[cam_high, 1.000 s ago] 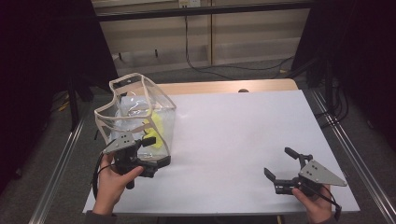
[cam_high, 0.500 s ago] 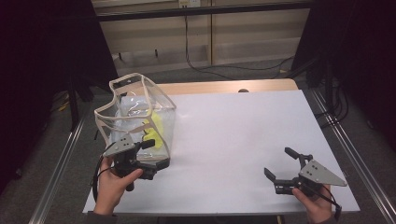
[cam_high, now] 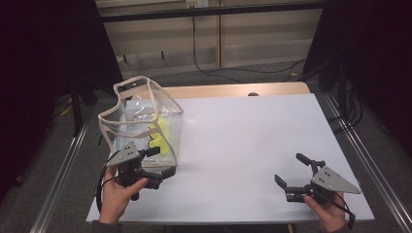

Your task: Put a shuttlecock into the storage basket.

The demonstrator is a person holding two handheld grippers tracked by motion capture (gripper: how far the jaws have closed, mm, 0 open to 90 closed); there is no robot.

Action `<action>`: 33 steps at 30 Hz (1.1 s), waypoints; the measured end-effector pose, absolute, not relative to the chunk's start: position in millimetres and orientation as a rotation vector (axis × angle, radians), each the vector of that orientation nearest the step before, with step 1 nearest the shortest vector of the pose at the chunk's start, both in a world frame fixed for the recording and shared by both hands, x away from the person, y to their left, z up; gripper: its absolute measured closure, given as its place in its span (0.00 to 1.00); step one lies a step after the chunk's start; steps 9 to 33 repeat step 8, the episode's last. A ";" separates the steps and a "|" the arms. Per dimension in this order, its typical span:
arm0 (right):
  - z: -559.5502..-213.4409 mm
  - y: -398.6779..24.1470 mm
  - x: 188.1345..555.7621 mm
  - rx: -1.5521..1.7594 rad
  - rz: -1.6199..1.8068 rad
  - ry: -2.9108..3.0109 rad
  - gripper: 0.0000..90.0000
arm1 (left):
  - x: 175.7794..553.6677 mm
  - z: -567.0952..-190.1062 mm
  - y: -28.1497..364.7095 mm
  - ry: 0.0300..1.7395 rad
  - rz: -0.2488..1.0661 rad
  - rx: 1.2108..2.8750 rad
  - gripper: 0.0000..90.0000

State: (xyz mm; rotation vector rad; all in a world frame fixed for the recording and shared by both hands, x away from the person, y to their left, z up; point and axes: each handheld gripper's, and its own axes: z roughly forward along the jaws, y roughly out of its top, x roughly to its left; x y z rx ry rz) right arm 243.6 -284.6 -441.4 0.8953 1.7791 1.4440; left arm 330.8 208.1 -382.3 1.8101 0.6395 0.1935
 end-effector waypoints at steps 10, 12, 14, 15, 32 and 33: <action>-441.4 -284.5 243.6 0.895 1.444 1.781 0.03 | 329.8 -386.1 210.0 0.639 0.198 1.799 0.04; -441.4 -284.5 243.6 0.895 1.444 1.781 0.03 | 329.8 -386.1 210.0 0.639 0.198 1.799 0.04; -441.4 -284.5 243.6 0.895 1.444 1.781 0.03 | 329.8 -386.1 210.0 0.639 0.198 1.799 0.04; -441.4 -284.5 243.6 0.895 1.444 1.781 0.03 | 329.8 -386.1 210.0 0.639 0.198 1.799 0.04; -441.4 -284.5 243.6 0.895 1.444 1.781 0.03 | 329.8 -386.1 210.0 0.639 0.198 1.799 0.04; -441.4 -284.5 243.6 0.895 1.444 1.781 0.03 | 329.8 -386.1 210.0 0.639 0.198 1.799 0.04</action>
